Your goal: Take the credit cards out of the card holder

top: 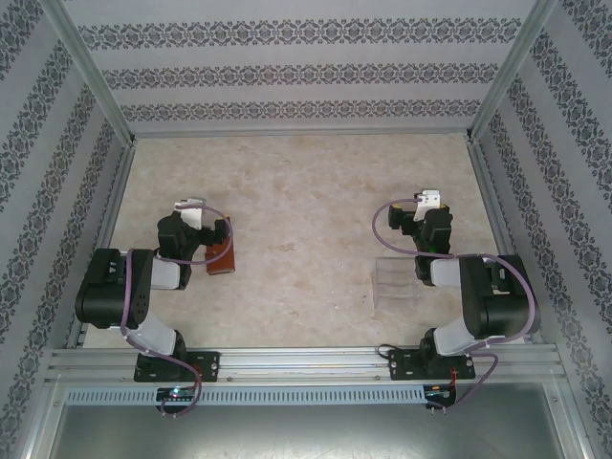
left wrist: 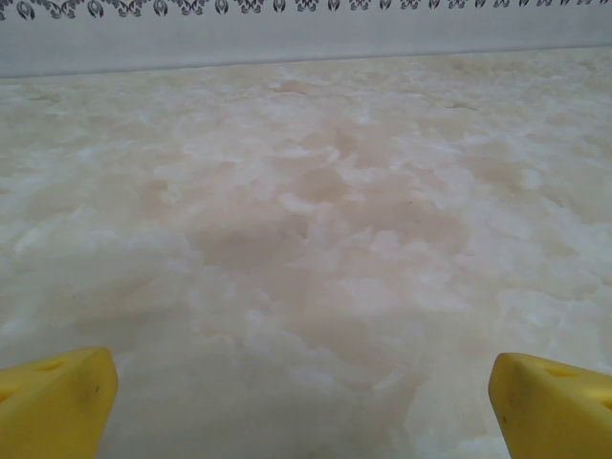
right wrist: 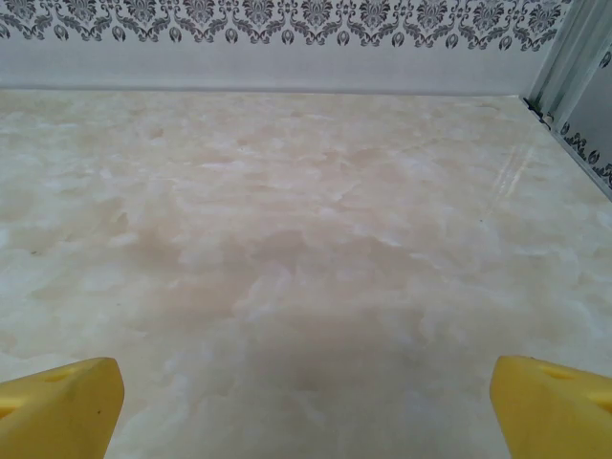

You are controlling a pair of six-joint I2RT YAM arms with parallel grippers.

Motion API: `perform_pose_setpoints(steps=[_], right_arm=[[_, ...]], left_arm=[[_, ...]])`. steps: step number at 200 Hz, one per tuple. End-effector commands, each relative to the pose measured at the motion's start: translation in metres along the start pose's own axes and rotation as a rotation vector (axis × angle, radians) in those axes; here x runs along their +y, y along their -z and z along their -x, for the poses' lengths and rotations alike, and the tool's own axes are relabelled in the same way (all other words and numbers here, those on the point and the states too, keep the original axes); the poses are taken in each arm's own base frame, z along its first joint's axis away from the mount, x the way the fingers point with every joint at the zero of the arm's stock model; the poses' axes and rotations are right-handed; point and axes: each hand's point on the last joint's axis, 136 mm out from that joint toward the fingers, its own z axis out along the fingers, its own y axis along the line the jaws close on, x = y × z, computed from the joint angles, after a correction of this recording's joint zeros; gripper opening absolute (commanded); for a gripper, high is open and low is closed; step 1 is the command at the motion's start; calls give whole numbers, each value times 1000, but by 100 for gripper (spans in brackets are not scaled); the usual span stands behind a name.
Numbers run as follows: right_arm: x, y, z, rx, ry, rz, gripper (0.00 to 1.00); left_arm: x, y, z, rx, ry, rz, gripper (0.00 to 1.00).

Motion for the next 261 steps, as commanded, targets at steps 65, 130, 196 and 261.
perform_pose_setpoints(steps=[65,130,196,261], right_arm=[[8,1,2,-20,-16,30,98],[9,1,2,-20,-16,31,98],[8,1,2,-21,-15,31,98],[8,1,2,-19,-15,30,98]], left_arm=[[0,3,1,-9,-18,-10,100],[-1,3,1,-10,-20,-10,100],[0,2,1,-5,-19,-11,100],[7,1,1,-1,-1,30,100]])
